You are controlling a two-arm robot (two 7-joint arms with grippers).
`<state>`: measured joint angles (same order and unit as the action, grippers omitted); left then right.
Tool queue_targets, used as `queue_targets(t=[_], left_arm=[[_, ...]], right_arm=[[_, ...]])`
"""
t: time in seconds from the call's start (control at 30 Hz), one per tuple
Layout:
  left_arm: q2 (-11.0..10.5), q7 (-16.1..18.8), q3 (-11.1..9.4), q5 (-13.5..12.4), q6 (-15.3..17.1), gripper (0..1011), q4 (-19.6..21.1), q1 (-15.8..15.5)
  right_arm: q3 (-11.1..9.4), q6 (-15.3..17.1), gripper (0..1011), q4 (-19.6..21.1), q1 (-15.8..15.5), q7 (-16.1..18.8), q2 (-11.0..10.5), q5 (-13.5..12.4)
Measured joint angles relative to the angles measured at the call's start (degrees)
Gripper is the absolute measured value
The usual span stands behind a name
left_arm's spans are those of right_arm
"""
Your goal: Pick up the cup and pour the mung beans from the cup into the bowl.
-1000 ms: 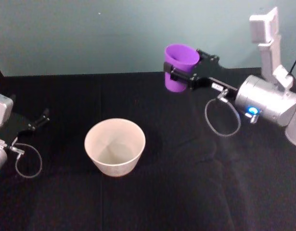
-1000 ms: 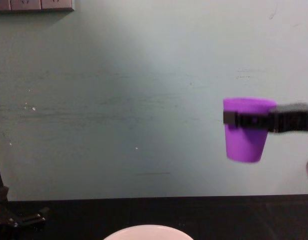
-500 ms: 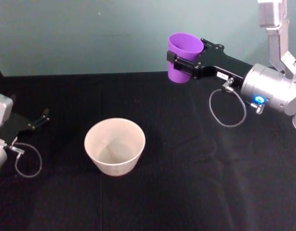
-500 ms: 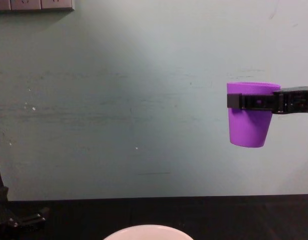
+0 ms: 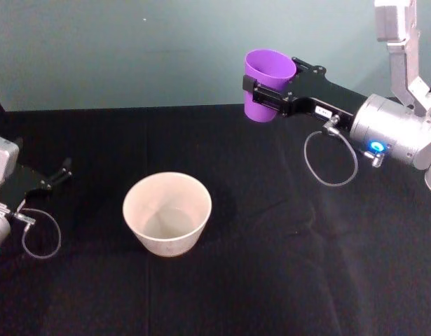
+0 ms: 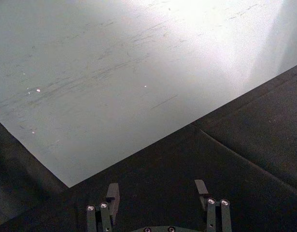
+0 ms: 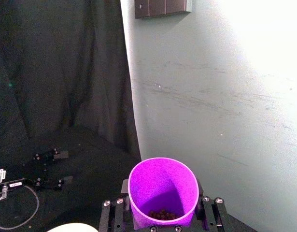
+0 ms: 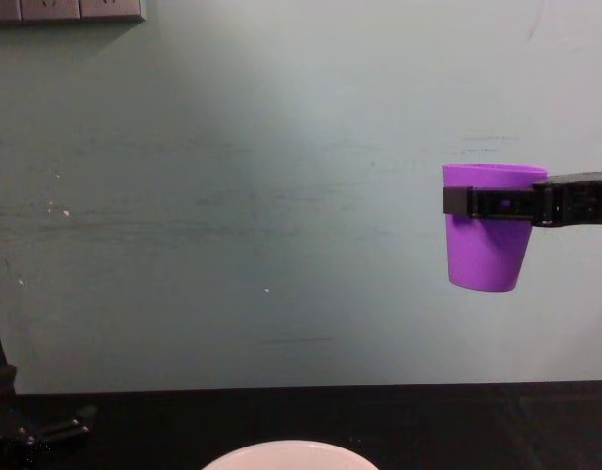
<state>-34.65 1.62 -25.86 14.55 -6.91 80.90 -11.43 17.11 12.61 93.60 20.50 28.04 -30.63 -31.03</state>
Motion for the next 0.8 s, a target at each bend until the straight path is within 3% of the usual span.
queue_targets(t=[0.8], left_arm=[[0.0, 0.0, 0.0, 0.0, 0.0, 1011, 0.0, 0.0]], right_arm=[[0.0, -0.2, 731, -0.1, -0.1, 0.0, 0.1, 0.1]])
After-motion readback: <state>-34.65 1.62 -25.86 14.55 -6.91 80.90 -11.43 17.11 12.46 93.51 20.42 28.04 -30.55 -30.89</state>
